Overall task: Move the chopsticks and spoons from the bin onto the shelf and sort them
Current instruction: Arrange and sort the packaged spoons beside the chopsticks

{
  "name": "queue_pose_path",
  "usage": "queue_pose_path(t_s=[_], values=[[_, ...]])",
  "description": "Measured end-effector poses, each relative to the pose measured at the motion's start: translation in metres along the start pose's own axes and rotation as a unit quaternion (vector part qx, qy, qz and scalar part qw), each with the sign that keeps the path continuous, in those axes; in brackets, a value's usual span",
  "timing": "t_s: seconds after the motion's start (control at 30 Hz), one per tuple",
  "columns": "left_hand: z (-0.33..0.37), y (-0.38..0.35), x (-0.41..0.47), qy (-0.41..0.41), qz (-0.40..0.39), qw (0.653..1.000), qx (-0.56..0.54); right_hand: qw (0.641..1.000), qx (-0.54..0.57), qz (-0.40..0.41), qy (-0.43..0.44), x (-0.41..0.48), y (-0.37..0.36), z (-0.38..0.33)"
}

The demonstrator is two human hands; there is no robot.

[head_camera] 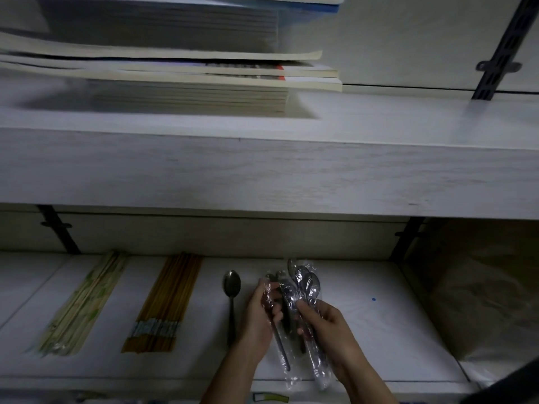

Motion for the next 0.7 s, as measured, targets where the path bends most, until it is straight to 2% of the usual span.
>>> queue_pose_path(t_s=[0.17,0.27,0.37,0.43,0.5,0.6,0.7], values=[[-0.007,-0.020,-0.010,0.018,-0.058,0.998,-0.033,0.999,-0.051,0.005,0.018,0.000,-0.003,-0.005],[-0.010,-0.018,-0.010,0.021,-0.053,0.998,-0.038,0.988,-0.140,0.039,0.043,0.003,0.005,-0.006],[-0.004,-0.008,-0.006,-0.026,-0.032,0.999,-0.012,0.983,-0.177,0.040,0.040,0.006,0.007,-0.004],[-0.003,-0.004,-0.004,-0.027,-0.036,0.999,-0.021,0.988,-0.151,0.023,0.010,0.007,0.005,0.000],[0.002,-0.002,-0.001,-0.031,-0.042,0.998,-0.044,0.998,-0.060,0.001,-0.036,0.007,0.003,0.008],[0.008,0.002,0.004,-0.030,-0.039,0.996,-0.078,0.991,0.077,-0.020,-0.103,0.002,-0.001,0.016],[0.007,0.002,0.007,-0.017,-0.046,0.995,-0.085,0.984,0.102,-0.029,-0.143,-0.001,-0.002,0.022]])
Point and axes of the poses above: each hand's wrist, its own x-axis towards the middle knuckle, its own y-axis out of the back of the hand, z = x × y, the point moved 9 cm from there along x, towards the middle knuckle, and after that the axes turned 10 degrees about y, right-handed, at the moved point
